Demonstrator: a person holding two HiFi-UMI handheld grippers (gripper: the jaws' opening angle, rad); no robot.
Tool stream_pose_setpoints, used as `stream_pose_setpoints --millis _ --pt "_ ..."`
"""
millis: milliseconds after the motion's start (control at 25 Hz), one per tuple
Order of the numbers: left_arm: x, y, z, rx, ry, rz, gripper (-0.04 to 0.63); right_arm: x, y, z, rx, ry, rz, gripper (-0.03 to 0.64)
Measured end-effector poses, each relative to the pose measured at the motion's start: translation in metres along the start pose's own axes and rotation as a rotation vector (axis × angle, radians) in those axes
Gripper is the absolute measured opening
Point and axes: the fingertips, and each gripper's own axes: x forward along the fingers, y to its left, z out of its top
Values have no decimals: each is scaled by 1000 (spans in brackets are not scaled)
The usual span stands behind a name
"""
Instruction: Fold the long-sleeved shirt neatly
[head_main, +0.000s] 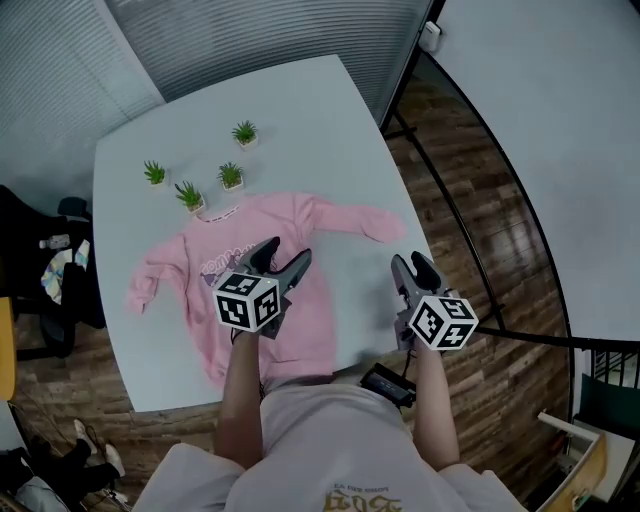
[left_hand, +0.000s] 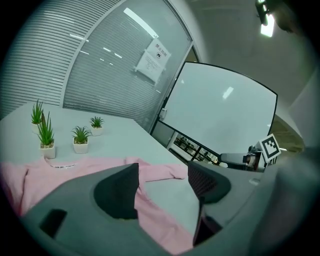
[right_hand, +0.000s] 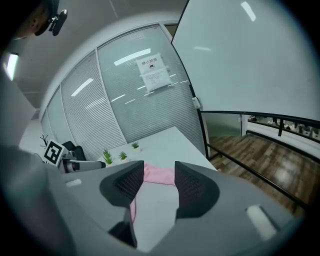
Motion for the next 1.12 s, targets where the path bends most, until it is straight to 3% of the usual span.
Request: stream_pose_setpoints --millis 280,1120 --pt "18 3 3 -1 6 29 294 27 -19 -3 -21 59 -1 201" --pt "95 29 -26 -14 154 177 256 123 -109 -26 -63 259 -24 181"
